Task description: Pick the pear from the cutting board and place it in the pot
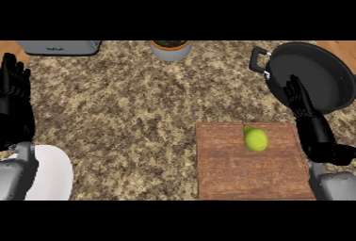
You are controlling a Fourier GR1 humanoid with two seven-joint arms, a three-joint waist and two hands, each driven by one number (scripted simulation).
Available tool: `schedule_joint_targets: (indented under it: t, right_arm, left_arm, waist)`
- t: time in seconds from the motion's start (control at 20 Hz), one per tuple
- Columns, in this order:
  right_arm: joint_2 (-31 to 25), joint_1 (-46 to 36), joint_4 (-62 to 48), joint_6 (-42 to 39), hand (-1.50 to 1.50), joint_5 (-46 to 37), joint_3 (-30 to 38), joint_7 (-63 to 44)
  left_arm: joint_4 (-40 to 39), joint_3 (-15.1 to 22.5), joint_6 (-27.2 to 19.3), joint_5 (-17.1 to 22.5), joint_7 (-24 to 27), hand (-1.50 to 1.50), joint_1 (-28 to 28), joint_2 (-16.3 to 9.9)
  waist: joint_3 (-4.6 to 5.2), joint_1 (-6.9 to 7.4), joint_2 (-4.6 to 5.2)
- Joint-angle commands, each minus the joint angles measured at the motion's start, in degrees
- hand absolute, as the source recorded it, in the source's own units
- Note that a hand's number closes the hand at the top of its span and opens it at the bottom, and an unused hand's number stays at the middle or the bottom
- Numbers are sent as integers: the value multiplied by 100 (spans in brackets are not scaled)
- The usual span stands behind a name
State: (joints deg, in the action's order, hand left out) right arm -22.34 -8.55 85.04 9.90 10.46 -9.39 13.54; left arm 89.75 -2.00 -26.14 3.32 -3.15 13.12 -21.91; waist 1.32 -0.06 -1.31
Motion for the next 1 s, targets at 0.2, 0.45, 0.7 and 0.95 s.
schedule_joint_targets:
  t: [0.2,0.45,0.7,0.95]
  right_arm:
    - [446,-472,-493,-2430,-150,1318,-1375,-1427]
    - [-770,-1283,-1452,-3012,-150,90,-1062,-93]
    - [-1515,-1982,-1976,-4707,-150,380,-609,975]
    - [-2448,-3211,-2374,-5364,-150,-305,-654,553]
  left_arm:
    - [26,875,882,552,-370,0,47,551]
    - [21,1329,1124,863,-1057,0,-4,943]
    - [218,1176,1352,965,-1078,0,-288,708]
    - [527,1340,1276,875,-1284,0,-390,751]
  waist:
    - [-132,522,376]
    - [-150,211,210]
    - [-139,158,167]
    - [-131,295,166]
